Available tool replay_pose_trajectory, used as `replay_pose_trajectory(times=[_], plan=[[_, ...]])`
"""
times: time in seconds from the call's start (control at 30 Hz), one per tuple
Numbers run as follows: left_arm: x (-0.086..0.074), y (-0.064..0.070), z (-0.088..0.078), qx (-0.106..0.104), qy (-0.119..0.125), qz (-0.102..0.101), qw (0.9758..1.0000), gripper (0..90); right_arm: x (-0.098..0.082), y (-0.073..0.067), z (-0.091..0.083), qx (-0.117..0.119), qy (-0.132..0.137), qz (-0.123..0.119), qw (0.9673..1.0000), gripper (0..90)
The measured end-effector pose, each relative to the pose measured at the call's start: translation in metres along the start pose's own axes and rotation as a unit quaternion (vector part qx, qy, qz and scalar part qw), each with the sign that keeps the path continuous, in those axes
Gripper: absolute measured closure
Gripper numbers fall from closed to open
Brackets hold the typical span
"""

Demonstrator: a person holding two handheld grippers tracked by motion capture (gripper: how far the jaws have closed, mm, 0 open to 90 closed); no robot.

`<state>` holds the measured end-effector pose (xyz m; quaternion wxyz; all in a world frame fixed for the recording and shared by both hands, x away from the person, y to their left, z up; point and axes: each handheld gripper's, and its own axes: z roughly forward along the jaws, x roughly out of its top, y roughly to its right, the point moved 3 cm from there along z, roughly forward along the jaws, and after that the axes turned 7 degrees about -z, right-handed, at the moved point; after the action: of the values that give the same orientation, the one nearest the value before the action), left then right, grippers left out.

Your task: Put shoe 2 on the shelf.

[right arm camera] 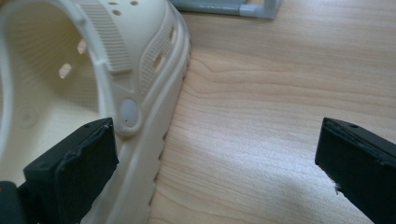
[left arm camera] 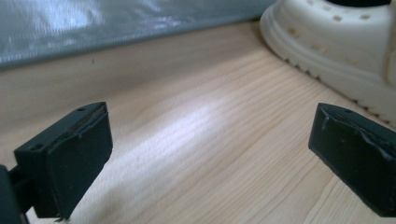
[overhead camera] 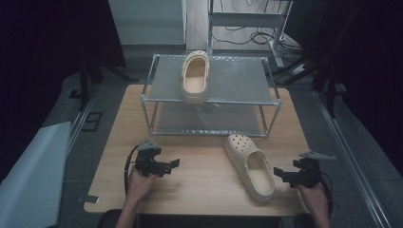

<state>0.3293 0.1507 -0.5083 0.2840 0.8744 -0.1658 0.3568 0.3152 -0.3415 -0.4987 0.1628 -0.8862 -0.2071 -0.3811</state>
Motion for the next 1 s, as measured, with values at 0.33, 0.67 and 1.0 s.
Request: replay_pose_trajectory(times=[0.33,0.67,1.0], plan=[[-0.014,-0.003,0.012,0.055,-0.044,0.024,0.9973,0.0,0.01,-0.013,-0.007,0.01,0.022,-0.004,0.9997,13.6],[-0.016,-0.003,0.016,0.048,-0.05,0.023,0.9973,0.0,0.021,-0.033,0.014,0.004,-0.025,-0.048,0.9986,16.9],[-0.019,-0.001,0.021,0.074,-0.066,0.049,0.9939,0.0,0.041,-0.041,0.038,-0.002,-0.061,-0.037,0.9974,38.7]])
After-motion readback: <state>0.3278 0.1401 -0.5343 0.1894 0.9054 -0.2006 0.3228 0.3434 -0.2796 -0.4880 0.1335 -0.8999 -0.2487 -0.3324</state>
